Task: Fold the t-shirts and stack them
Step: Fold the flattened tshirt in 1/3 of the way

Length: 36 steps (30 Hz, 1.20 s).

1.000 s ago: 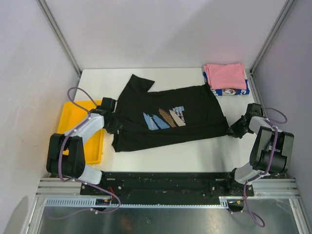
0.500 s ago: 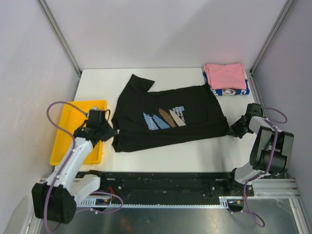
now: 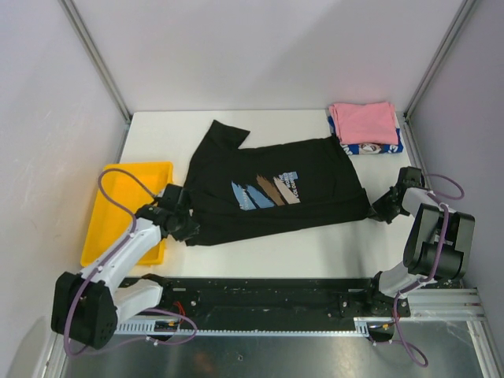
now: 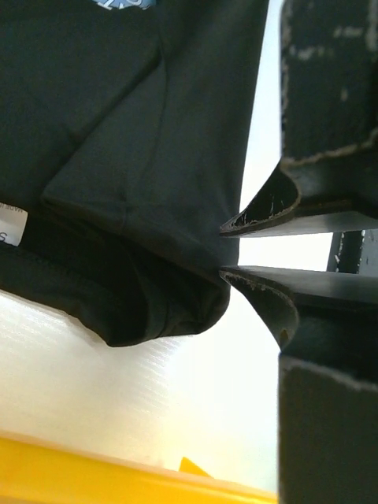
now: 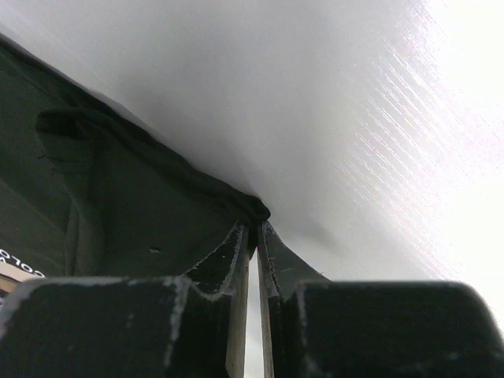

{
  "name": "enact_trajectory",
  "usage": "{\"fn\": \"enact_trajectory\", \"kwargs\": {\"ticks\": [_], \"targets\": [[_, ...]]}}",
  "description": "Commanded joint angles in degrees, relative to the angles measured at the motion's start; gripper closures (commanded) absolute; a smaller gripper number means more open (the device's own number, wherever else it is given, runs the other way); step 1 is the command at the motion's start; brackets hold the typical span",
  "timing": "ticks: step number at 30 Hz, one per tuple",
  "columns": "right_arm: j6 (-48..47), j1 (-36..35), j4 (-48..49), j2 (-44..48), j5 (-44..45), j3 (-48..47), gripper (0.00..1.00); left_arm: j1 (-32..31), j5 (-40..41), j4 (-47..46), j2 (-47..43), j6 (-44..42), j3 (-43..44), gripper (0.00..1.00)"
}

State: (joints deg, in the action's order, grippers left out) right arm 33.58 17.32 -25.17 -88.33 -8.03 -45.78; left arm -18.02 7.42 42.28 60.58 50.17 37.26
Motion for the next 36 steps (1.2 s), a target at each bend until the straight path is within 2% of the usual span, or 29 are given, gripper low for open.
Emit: {"fn": "enact_trajectory", "kwargs": {"ticks": [1,8,18,28,36], "targets": [[-0.3,-0.1,0.2,-1.3,1.3,-0.4,0.89,-0.4,1.3,-2.8,3.2,1.9,1.4,0.75],[-1.0,0.9,-0.1,-1.5,1.1,-0.5,0.89,1.1,6.0,-3.5,7.1,3.3,-0.1,0.79],[-1.3,2.0,-0.2,-2.0,0.1,-0.5,0.89,5.8,8.0,-4.7,12.4,-0.1,-0.6,0.81],[-1.4,2.1,0.1,-2.5,-0.4,-0.5,0.89,6.2,3.0,-1.9,0.9,-1.5,0.8,0.71],[-1.2,2.1,0.2,-2.8,-0.5,-0.5,0.90,6.0,0.7,0.1,-5.6,1.5,-5.6,0.70]]}}
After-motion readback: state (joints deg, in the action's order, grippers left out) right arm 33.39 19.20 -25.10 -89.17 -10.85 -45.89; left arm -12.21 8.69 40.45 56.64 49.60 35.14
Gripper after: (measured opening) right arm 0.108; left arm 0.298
